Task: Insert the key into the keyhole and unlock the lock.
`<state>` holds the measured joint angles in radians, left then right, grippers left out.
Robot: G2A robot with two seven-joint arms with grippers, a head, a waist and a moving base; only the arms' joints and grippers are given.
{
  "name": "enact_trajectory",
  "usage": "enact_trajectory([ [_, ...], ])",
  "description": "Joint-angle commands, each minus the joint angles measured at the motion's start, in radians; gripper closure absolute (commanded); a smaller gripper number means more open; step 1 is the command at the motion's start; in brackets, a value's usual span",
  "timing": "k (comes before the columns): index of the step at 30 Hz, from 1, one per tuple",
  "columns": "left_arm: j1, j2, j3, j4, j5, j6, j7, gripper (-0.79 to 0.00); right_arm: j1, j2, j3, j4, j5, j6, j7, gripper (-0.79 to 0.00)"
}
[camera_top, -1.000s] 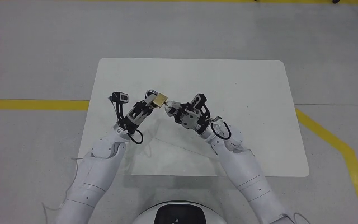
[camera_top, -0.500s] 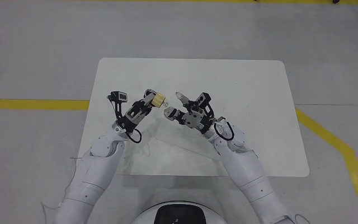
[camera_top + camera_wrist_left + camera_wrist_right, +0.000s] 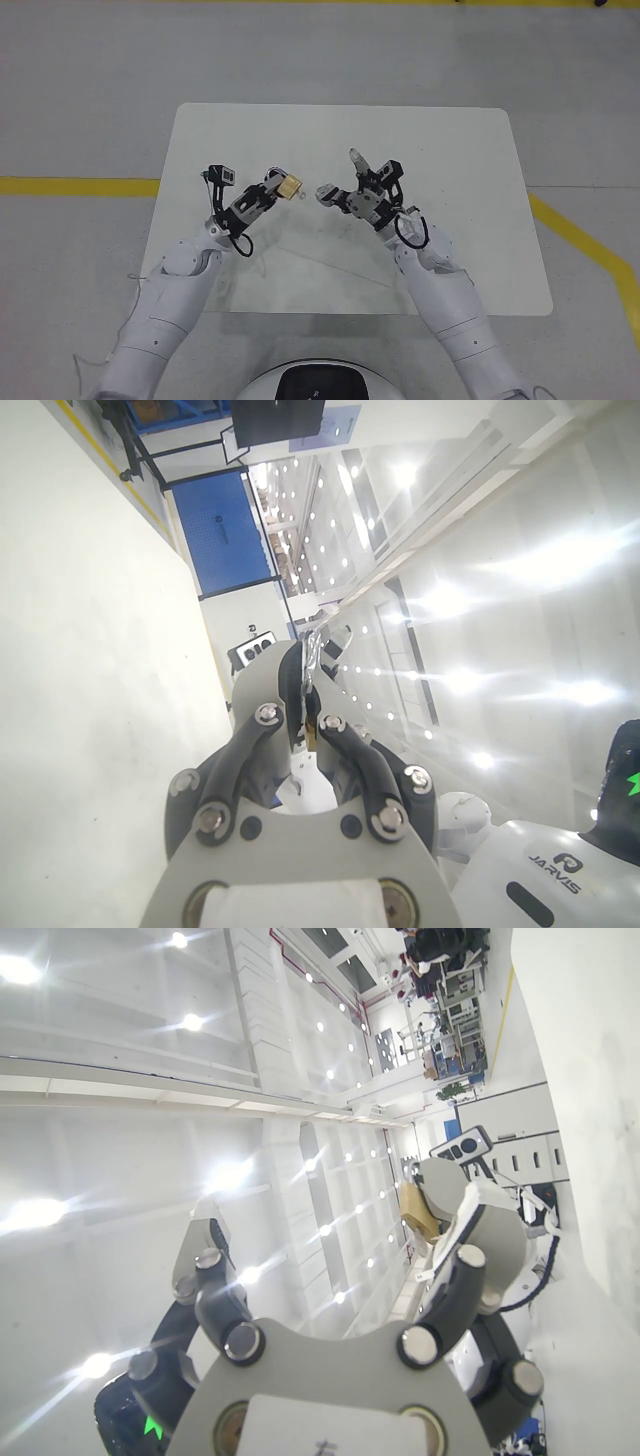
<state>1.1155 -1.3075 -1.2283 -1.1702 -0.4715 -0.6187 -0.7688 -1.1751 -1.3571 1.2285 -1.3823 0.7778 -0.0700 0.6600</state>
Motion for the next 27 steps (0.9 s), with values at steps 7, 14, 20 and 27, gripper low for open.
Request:
enact_trajectory([
  [7, -0.023, 0.005, 0.04, -0.033, 0.229, 0.054, 0.017, 0.0, -0.067, 0.029, 0.164, -0.051, -0.019, -0.096, 0.011, -0.785],
  [14, -0.041, 0.005, 0.133, -0.059, 0.464, 0.167, -0.021, 0.0, -0.072, 0.03, 0.171, -0.055, -0.019, -0.103, 0.006, -0.785],
  [20, -0.072, -0.003, 0.182, -0.035, 0.548, 0.233, 0.023, 0.0, -0.072, 0.03, 0.171, -0.055, -0.019, -0.103, 0.006, -0.785],
  [27, -0.09, -0.009, 0.209, -0.029, 0.598, 0.251, 0.086, -0.015, -0.072, 0.03, 0.171, -0.055, -0.019, -0.103, 0.006, -0.785],
])
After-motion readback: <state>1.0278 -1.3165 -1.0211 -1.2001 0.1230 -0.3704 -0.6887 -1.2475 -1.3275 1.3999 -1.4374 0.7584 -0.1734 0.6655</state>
